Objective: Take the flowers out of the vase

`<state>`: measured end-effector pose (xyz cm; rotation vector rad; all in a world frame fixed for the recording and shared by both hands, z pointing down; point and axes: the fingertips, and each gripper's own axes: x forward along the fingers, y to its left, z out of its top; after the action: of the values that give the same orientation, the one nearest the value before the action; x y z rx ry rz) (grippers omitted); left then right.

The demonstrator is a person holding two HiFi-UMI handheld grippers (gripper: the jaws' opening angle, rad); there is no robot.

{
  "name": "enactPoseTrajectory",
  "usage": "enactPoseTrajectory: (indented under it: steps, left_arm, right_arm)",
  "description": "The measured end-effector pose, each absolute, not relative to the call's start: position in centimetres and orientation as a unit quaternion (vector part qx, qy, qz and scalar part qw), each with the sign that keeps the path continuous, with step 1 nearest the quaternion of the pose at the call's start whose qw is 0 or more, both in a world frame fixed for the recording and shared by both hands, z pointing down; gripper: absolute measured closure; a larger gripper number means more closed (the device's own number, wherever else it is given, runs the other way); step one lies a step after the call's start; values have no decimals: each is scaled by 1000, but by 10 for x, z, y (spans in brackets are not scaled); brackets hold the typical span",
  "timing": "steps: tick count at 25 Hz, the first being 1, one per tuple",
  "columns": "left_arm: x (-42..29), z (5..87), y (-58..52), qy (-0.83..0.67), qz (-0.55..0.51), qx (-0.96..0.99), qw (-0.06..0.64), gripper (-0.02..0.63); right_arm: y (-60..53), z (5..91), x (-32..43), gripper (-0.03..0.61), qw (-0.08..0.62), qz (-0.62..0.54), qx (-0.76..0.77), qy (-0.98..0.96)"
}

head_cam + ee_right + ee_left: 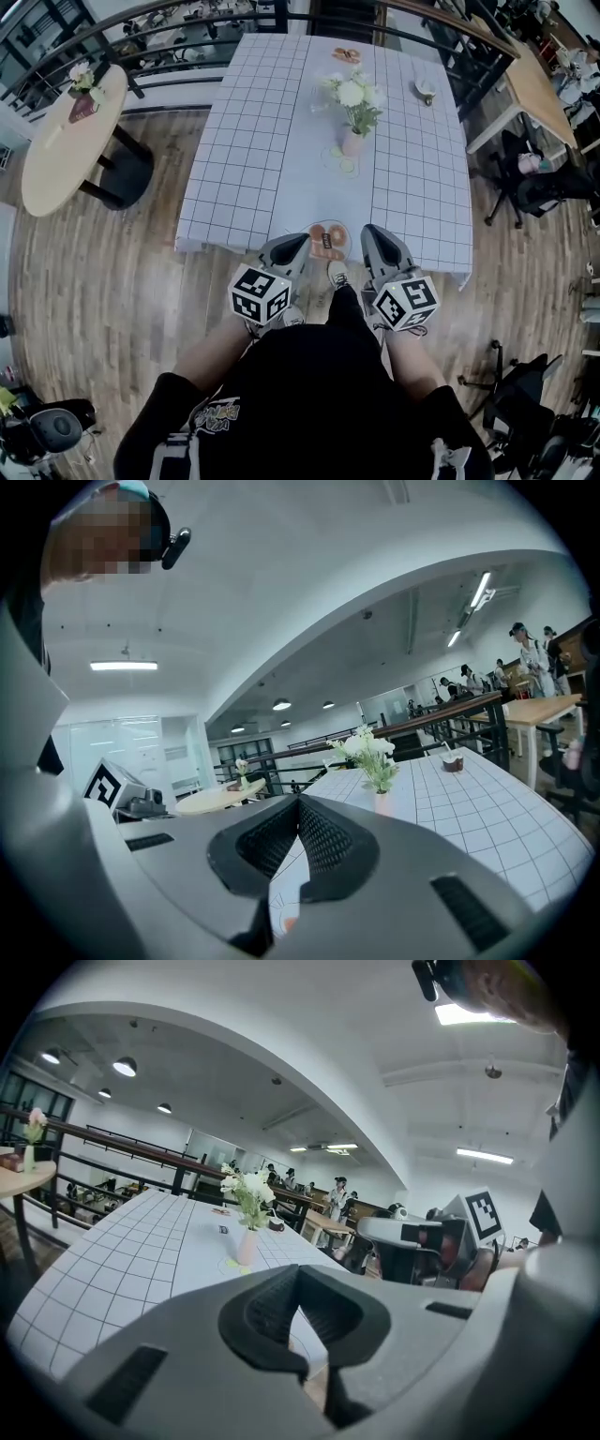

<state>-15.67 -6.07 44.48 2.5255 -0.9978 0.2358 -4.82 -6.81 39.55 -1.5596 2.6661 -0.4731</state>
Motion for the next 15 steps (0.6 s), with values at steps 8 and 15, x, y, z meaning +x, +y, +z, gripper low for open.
enactPoseTrajectory:
  steps: [8, 15]
  left_arm:
    - [-138, 465, -104, -381, 92, 897, 203, 607]
    - [-112, 479, -156, -394, 99, 891, 200, 606]
  right_arm:
    - [-119, 417, -32, 563, 2, -160, -474, 866]
    - [-166, 434, -9, 563, -5, -174, -467, 867]
